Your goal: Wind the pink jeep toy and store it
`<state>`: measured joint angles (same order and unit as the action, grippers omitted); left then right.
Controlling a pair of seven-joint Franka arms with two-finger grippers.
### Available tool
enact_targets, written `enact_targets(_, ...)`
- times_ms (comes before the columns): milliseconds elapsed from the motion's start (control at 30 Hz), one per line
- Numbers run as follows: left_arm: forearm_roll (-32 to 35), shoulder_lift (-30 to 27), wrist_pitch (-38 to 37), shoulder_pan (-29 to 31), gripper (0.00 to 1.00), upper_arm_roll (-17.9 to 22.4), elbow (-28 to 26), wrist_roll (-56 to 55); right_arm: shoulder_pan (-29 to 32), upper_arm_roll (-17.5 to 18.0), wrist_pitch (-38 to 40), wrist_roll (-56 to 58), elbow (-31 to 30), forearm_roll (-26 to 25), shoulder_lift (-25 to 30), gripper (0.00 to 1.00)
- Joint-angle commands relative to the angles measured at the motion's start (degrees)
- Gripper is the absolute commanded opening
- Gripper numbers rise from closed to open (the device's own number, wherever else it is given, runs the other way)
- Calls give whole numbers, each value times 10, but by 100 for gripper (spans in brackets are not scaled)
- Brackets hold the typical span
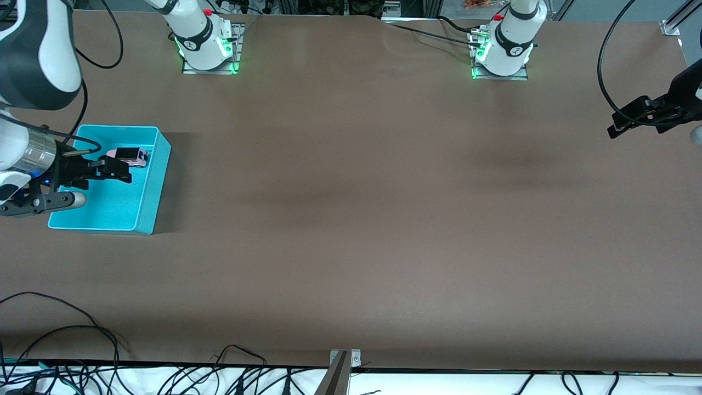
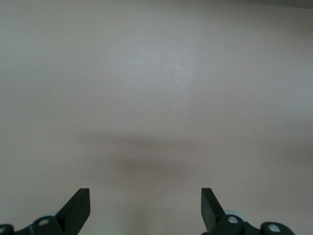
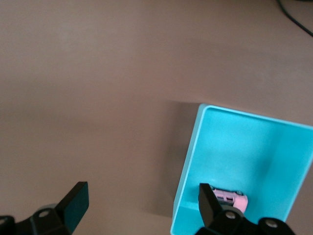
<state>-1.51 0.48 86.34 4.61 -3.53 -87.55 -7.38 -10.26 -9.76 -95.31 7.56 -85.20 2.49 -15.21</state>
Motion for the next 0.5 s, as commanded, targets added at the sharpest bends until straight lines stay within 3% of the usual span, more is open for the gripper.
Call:
enact_targets(0, -10, 4, -10, 4, 100, 0, 9, 14, -6, -1, 28, -48, 28, -24, -1, 100)
enact_targets(267, -10, 4, -11, 4, 100, 0, 9, 14, -7, -3, 75, -54, 15, -22, 55, 100)
enact_targets(467, -10, 3, -11, 4, 100, 0, 8, 14, -6, -5, 82, -54, -46, -22, 126, 100)
